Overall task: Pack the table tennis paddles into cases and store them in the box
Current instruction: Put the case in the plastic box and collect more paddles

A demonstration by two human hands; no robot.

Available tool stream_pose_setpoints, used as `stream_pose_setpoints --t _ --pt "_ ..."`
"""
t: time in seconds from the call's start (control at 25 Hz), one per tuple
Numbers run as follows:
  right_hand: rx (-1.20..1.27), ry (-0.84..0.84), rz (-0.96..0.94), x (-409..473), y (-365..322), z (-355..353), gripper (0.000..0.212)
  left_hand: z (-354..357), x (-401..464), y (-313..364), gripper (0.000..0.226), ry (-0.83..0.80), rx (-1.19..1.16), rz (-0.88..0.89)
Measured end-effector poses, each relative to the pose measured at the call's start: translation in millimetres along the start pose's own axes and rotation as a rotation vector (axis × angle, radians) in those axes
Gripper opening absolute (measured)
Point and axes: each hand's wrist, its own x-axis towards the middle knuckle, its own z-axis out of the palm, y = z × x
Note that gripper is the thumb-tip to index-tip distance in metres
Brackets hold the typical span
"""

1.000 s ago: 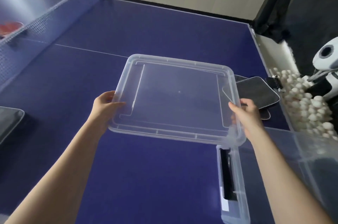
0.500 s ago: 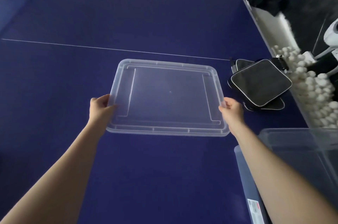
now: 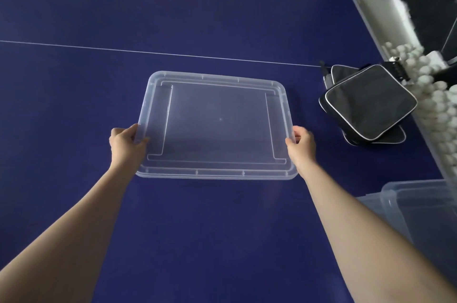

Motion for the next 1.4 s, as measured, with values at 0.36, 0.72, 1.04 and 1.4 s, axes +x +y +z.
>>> stream_pose_setpoints --t 0.36,0.72,1.04,1.4 --pt "-0.142 -0.041 -0.023 -12 -2 0 0.049 -5 -2 -2 0.030 -0.089 -0.059 -0.047" --pt "-0.330 -0.166 -0.182 -69 0 -25 0.058 -26 -53 -2 0.059 -0.175 0.203 0.036" --pt "-0.558 -0.346 -0.468 -153 -4 -32 0.058 -46 -149 -21 0.069 -0.177 0.520 0.249" --pt "-0.589 -0.502 -0.688 -252 14 -31 0.061 -67 -291 -55 0.060 -0.133 0.613 0.188"
